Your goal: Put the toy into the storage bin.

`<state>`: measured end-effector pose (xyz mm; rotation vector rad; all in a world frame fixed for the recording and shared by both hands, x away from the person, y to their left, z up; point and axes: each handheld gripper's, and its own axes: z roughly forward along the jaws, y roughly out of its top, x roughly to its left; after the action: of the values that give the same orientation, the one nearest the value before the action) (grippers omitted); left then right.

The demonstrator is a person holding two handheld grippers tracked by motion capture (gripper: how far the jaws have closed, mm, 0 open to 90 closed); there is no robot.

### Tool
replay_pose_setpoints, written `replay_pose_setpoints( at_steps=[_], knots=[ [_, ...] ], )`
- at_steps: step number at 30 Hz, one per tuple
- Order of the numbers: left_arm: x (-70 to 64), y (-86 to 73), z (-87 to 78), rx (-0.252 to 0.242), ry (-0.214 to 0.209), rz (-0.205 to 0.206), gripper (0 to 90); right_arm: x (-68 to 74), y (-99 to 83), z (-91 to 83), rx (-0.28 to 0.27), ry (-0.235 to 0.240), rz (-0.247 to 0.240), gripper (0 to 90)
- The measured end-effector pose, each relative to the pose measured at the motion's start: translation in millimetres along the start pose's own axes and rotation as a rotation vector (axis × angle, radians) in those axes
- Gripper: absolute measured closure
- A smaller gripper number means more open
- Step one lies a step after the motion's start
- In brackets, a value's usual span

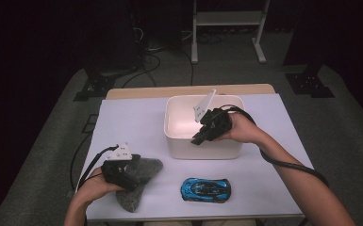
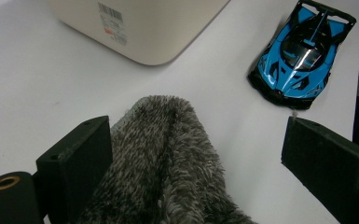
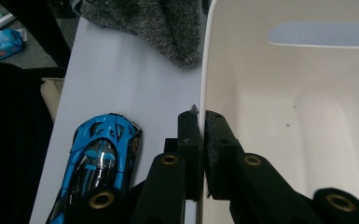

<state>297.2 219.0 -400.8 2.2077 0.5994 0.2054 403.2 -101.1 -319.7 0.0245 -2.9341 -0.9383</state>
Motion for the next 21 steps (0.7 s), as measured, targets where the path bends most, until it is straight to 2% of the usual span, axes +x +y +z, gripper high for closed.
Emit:
replay_pose_setpoints(
  at_steps=[5,16,17,21],
  knots=[
    [-0.1,0.0,0.1,-0.003,0.001,-0.003,8.2,5.4,2.9,3.1,-0.001,0.010,-0.011,84.5],
    [-0.9,0.0,1.3,0.000,0.003,0.002,8.2,8.3,3.0,4.2,0.000,0.016,0.007,83.3],
    [-0.9,0.0,1.3,0.003,0.004,0.003,8.3,8.5,3.4,4.4,0.003,0.017,0.013,82.4],
    [-0.6,-0.5,1.1,0.002,0.003,0.002,8.2,7.9,4.8,1.7,-0.013,0.000,0.038,70.0]
  ],
)
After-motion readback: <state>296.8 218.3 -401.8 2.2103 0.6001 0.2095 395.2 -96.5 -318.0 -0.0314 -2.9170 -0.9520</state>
